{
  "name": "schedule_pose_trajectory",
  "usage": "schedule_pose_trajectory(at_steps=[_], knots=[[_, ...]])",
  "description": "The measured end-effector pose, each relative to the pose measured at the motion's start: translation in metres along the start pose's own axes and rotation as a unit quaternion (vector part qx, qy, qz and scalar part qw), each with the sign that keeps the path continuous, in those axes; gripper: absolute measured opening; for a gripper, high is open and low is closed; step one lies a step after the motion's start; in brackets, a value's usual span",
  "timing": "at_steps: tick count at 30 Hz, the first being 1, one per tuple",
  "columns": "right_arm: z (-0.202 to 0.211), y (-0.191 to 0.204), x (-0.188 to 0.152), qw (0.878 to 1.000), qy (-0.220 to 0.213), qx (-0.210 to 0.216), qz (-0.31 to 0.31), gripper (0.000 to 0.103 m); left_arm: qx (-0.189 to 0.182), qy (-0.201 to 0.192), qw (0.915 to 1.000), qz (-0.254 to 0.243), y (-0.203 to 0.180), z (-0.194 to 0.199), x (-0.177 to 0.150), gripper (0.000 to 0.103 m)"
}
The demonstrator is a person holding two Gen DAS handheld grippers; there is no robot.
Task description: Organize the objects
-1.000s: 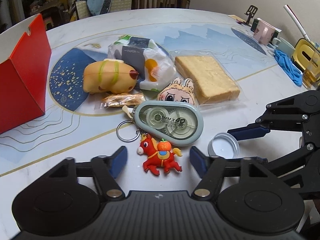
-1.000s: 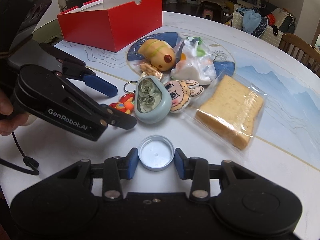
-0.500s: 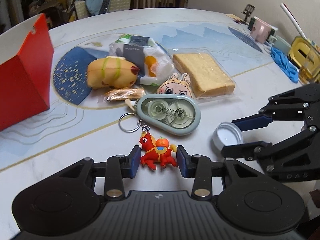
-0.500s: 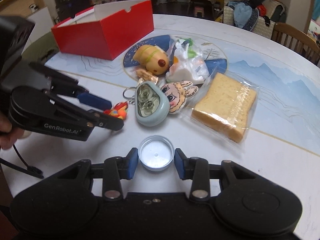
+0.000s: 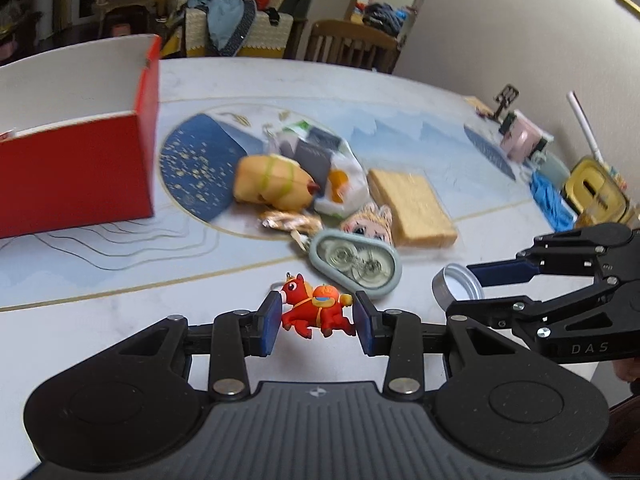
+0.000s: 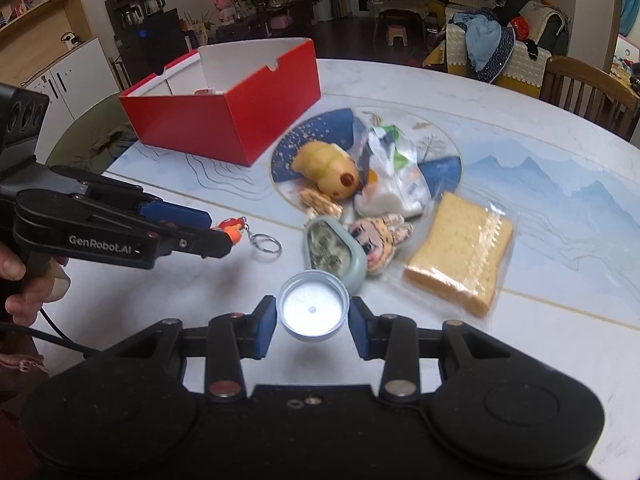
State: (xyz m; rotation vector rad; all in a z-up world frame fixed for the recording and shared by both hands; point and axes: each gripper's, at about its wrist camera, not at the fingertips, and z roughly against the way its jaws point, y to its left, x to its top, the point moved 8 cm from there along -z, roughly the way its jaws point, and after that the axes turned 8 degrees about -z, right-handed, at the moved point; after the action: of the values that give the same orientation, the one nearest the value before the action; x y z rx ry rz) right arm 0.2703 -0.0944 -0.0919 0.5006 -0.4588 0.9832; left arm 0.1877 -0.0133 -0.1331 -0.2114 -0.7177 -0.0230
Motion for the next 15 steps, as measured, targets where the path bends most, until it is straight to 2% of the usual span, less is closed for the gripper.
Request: schedule_pose_trajectory(at_steps=[9,15], knots=[[0.006,0.023,0.029,1.0,-0.008,-0.002,0.004,0.038,0.0,-0.038,0.9987,0.034,0.036,0.035,0.02,0.037],[0.009,0.042,0.057,0.999,-0.026,0.001,0.022,0.038,0.011,-0.057,0.9978,0.031,0.062,0.061,0.034,0.037]])
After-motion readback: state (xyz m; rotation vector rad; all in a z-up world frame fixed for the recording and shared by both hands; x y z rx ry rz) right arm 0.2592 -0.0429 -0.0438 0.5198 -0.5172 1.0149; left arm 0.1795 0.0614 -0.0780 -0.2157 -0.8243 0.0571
